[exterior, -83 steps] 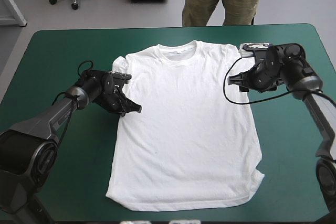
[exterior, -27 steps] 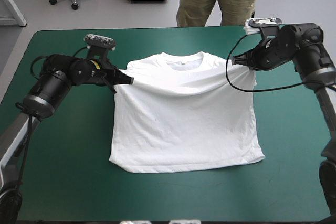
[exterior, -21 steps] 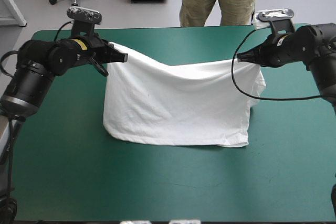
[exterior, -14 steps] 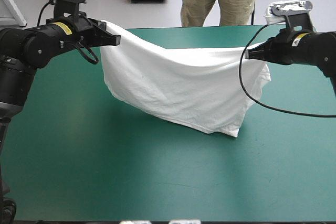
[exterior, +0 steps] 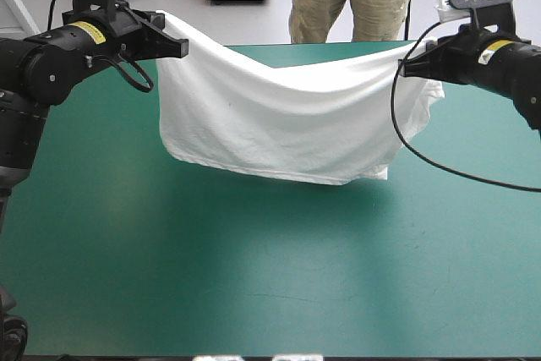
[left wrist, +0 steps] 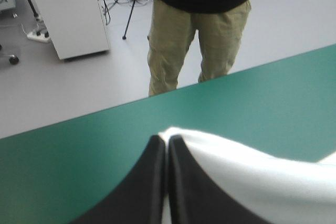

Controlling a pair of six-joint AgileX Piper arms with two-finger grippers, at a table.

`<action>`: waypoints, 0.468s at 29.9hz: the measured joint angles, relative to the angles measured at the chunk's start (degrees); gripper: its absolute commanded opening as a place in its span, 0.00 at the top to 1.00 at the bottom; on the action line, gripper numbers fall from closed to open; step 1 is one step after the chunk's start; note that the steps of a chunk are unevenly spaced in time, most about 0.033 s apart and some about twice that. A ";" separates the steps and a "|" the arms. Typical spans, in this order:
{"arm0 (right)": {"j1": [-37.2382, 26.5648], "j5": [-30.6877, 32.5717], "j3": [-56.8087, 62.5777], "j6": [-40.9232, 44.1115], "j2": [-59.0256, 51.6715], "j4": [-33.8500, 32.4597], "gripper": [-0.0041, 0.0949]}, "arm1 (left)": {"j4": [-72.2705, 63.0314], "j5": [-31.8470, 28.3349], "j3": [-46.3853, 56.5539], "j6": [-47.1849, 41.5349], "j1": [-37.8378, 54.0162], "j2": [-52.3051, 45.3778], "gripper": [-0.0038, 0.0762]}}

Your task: Fold the cloth

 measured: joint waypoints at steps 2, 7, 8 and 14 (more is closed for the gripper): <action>0.00 -4.82 0.00 0.00 2.07 -1.50 0.98 | 1.27 -4.10 0.00 0.00 0.00 1.13 0.96; 0.00 -19.43 0.00 -0.17 7.83 -5.14 0.98 | 4.85 -15.14 0.00 0.00 0.00 5.53 0.96; 0.00 -22.41 0.00 -0.18 8.79 -5.38 0.98 | 5.31 -16.90 0.00 0.00 0.00 6.49 0.96; 0.00 -28.93 -1.25 -0.23 12.50 -6.09 0.98 | 6.82 -26.96 0.00 0.00 0.00 11.96 0.96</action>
